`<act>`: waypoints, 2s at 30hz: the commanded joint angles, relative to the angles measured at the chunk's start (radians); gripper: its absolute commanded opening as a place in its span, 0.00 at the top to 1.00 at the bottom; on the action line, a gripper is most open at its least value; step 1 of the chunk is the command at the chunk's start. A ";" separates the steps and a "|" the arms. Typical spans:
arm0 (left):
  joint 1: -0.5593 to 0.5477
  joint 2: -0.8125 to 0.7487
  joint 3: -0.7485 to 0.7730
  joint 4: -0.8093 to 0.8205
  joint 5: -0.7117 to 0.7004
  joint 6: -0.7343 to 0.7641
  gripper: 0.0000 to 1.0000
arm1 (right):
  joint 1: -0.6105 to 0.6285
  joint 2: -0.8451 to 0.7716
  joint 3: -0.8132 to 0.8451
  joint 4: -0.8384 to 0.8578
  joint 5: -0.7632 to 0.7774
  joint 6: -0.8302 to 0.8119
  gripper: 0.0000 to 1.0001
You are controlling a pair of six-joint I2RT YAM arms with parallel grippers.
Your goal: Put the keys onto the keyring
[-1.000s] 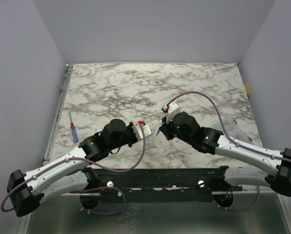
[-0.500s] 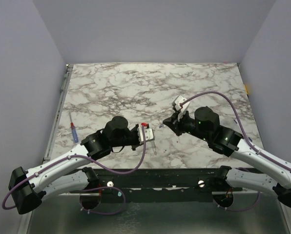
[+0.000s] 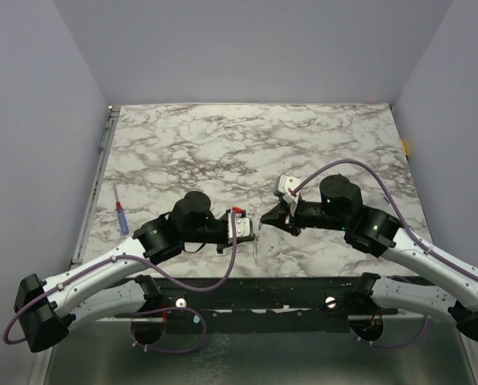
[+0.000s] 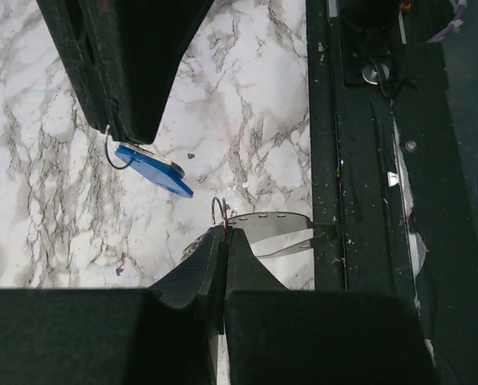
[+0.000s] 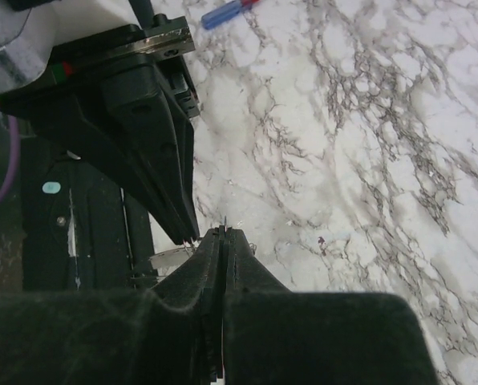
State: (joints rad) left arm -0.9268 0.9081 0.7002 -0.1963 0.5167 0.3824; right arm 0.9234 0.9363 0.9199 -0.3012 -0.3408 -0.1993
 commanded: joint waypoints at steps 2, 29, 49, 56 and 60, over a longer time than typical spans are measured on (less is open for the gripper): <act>-0.006 -0.024 0.017 0.023 0.088 -0.004 1.00 | 0.002 0.016 0.015 -0.061 -0.087 -0.073 0.99; -0.007 -0.003 0.009 0.007 0.194 -0.020 1.00 | 0.002 -0.002 -0.102 -0.024 -0.239 -0.290 0.99; -0.014 0.024 0.013 0.002 0.217 -0.020 1.00 | 0.002 0.034 -0.082 -0.099 -0.373 -0.304 0.99; -0.016 0.023 0.014 0.002 0.215 -0.015 1.00 | 0.003 0.027 -0.095 -0.095 -0.379 -0.302 0.99; -0.016 0.024 0.014 0.003 0.220 -0.016 1.00 | 0.001 0.031 -0.093 -0.092 -0.388 -0.303 0.99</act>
State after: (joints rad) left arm -0.9382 0.9337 0.6998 -0.2146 0.6933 0.3599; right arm 0.9234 0.9642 0.8177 -0.3695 -0.6819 -0.4984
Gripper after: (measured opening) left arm 0.018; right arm 0.022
